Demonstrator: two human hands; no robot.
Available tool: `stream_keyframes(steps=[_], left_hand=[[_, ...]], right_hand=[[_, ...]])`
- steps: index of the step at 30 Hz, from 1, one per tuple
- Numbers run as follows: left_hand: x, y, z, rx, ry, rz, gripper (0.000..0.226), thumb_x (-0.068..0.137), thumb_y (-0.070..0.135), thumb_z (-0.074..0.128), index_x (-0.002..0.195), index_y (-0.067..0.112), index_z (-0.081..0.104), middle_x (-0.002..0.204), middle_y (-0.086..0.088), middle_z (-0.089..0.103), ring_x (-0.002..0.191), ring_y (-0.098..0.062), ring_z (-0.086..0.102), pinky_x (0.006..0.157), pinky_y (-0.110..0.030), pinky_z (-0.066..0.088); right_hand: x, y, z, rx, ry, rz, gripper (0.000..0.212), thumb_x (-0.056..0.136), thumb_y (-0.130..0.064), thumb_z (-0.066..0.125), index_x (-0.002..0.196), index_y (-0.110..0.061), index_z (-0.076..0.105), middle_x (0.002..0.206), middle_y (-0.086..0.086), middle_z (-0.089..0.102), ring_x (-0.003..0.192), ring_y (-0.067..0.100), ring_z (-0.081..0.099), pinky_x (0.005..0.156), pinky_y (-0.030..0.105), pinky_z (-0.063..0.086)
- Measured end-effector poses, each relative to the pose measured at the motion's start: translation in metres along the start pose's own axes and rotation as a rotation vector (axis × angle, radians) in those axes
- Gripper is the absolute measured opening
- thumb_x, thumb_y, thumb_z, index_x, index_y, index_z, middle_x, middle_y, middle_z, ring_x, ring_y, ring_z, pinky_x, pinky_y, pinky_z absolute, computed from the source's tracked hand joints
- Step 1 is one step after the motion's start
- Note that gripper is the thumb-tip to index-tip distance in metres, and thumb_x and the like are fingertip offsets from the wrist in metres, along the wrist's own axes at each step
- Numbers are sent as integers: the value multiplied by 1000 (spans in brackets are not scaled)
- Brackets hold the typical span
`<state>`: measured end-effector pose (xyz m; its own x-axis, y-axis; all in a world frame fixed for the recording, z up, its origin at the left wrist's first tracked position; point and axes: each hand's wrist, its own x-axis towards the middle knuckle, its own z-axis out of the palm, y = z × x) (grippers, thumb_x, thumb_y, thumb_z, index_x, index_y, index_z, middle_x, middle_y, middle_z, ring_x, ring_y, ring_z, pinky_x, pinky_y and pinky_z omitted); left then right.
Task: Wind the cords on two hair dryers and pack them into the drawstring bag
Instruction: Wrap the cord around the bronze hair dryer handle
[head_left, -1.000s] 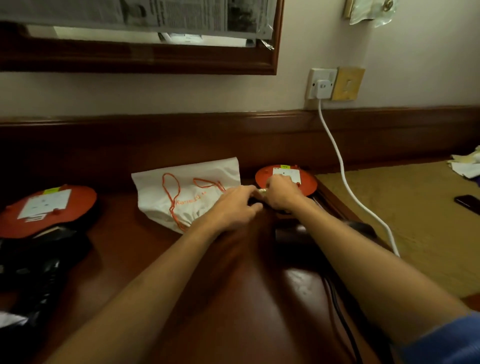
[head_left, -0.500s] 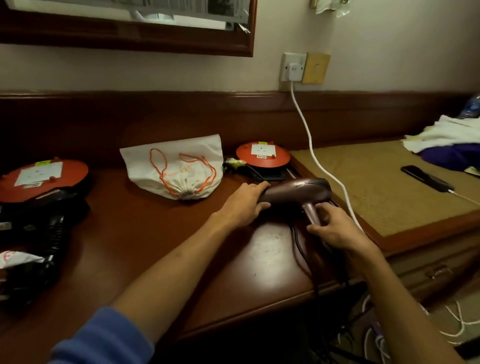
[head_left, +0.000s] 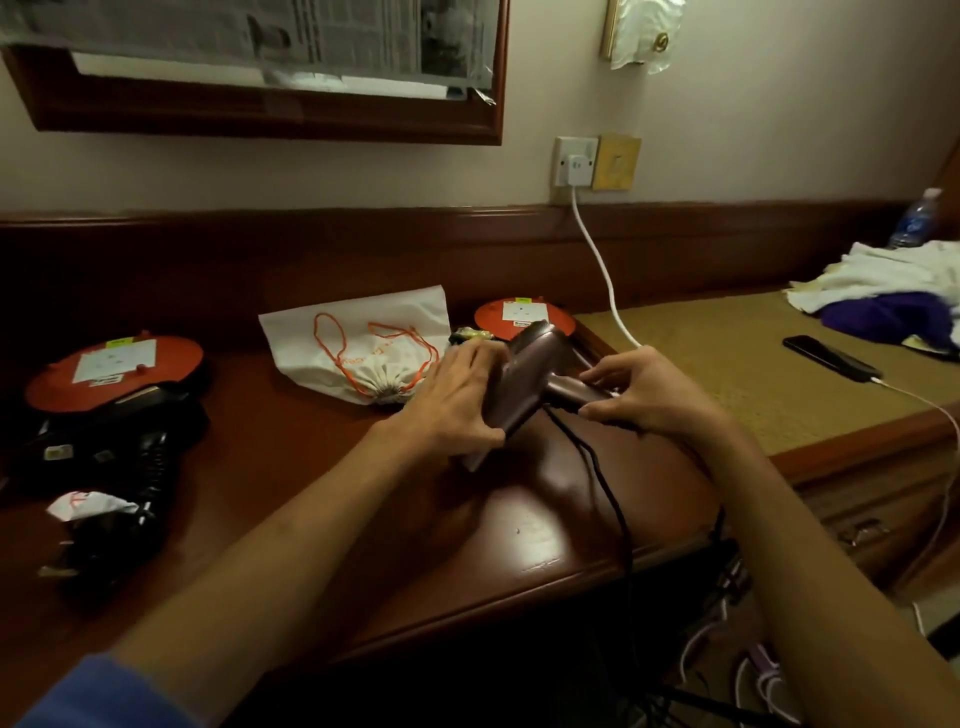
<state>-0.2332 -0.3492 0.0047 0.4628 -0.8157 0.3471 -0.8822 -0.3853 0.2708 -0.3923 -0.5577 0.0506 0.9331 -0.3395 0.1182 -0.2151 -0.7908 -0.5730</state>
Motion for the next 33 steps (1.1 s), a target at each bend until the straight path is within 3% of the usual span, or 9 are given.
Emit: stream_keyframes(steps=[2,4,8,13,17,22,26,30,33], left_hand=[[1,8,-12,87,4,124,96,75,54,79,153,29,29,164,-5,21,149,-23,18,125,-45,14],[3,13,-19,136,3,193,82,82,57,73,151,26,41,165,-5,30,153,-22,21,128,-44,3],[-12,-1,-26,61,101,145,57,88,46,76,133,13,63,120,-8,73,121,-26,62,126,-43,20],[-45,-36,-20,-331,110,-46,38,84,47,79,109,20,70,86,3,65,82,-16,63,77,-37,52],[-63,-63,-31,-575,130,-212,21,89,35,80,102,25,68,76,12,62,65,2,61,63,-16,46],[-64,-85,-30,-654,186,-307,31,87,40,81,109,19,74,89,-2,72,79,-15,69,69,-24,51],[-59,-89,-27,-769,211,-381,39,86,40,81,114,15,74,98,-5,74,92,-19,72,80,-27,55],[-54,-91,-20,-722,191,-416,64,78,73,69,119,24,72,101,2,76,98,-17,73,93,-45,58],[-49,-90,-15,-617,223,-440,68,74,86,56,113,33,72,99,7,78,99,-15,73,97,-50,55]], right_hand=[[5,-32,-6,-72,-109,-63,34,75,-21,86,106,-19,73,100,-2,70,83,16,71,54,41,63],[13,-61,-6,-100,-198,-164,24,74,-20,87,93,-19,73,90,-1,73,74,16,72,55,41,62],[30,-101,1,-228,-290,-242,35,69,-31,90,99,-21,76,91,-7,74,77,8,70,63,26,57],[38,-116,-26,-254,-159,-169,39,67,-36,90,98,-22,72,91,0,72,80,17,70,70,36,60],[32,-102,-22,5,-75,-208,23,83,-16,80,103,-18,69,92,7,71,69,23,74,59,38,63],[23,-87,46,438,239,-367,28,94,-3,65,119,-14,67,79,7,72,53,30,65,50,46,58],[17,-98,109,678,137,-332,50,98,-3,57,142,-26,49,84,14,70,52,28,58,45,43,56],[27,-104,149,767,303,-234,33,95,-10,65,125,-23,67,71,17,71,45,27,58,42,46,52],[27,-104,172,575,369,-270,24,96,-17,66,119,-13,73,73,0,76,48,7,64,48,31,52]])
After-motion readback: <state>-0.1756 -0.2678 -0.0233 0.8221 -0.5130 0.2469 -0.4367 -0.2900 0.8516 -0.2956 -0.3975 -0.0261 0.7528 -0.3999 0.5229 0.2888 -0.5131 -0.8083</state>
